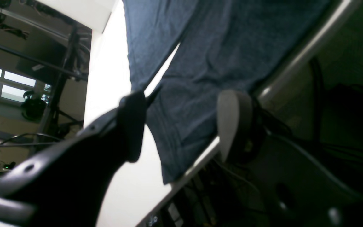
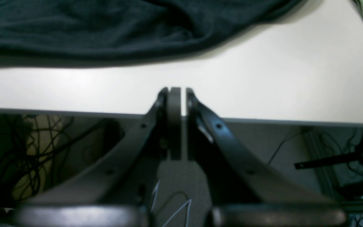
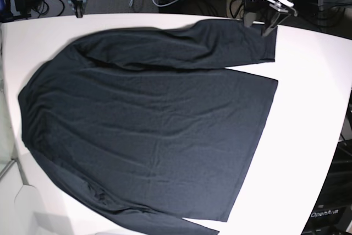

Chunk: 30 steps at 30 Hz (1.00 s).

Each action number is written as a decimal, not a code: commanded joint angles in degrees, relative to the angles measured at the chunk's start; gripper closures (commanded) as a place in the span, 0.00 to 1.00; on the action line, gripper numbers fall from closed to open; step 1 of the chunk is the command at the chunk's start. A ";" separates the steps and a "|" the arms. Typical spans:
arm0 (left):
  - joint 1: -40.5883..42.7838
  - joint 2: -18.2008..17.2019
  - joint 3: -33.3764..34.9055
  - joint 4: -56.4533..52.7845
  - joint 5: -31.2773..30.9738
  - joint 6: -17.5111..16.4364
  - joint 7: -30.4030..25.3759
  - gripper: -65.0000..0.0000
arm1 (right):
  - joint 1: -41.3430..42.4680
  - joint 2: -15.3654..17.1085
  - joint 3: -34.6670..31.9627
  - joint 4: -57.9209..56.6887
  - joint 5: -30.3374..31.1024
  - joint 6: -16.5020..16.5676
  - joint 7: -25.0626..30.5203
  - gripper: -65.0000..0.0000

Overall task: Fold the T-shirt properly
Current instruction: 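Move both grippers down toward the shirt's collar-edge corners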

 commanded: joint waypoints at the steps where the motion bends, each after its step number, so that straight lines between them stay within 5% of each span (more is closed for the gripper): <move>1: -0.13 -0.23 -0.04 0.38 -0.32 -1.46 0.78 0.46 | -0.77 0.19 0.12 0.65 0.25 -0.30 1.68 0.97; 5: -0.92 -0.23 0.40 -0.41 -0.58 -3.57 5.71 0.46 | -0.77 0.19 0.12 0.65 0.25 -0.30 2.03 0.97; 17: -1.54 -0.23 0.48 -0.23 -3.40 -3.74 4.65 0.46 | 1.25 0.19 -0.05 0.47 0.07 -0.30 1.50 0.97; 23: -1.54 -0.23 0.57 -0.32 -7.09 -4.01 4.92 0.46 | 4.68 0.19 -0.23 1.35 -0.11 -0.12 -5.18 0.97; 30: -1.28 -0.23 0.57 -0.32 -7.09 -4.01 4.92 0.46 | 7.05 0.28 0.04 3.02 -0.19 -0.12 -6.06 0.96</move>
